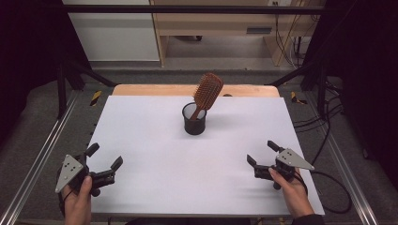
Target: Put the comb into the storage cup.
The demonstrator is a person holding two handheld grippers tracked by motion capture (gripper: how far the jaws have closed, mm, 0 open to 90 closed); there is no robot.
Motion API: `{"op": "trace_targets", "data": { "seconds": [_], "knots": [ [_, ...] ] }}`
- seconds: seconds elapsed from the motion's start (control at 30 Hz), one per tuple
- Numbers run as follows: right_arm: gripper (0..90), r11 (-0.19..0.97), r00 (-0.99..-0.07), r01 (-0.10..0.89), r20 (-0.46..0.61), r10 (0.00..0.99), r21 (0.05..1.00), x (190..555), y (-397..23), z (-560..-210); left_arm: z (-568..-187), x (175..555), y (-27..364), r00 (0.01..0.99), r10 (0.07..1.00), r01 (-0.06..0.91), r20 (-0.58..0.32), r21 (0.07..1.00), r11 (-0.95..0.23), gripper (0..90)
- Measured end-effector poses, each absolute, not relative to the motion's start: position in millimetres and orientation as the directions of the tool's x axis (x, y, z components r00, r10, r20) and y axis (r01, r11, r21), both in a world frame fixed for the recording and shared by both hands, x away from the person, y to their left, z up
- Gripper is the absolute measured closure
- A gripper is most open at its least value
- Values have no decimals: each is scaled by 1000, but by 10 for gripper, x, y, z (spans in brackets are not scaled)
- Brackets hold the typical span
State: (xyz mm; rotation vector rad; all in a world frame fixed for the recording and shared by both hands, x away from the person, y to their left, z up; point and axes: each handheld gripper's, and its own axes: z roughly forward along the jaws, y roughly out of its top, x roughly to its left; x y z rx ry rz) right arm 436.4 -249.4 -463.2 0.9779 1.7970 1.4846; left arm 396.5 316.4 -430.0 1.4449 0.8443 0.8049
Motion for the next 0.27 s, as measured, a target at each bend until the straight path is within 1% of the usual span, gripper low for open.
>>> {"op": "trace_targets", "data": {
  "seconds": [0.27],
  "knots": [
    [36,143,-551,175,-23,834,974,4442,-2402,-4647,-4359,4036,3122,489,871,65,-40,998,9,18]
  ]
}}
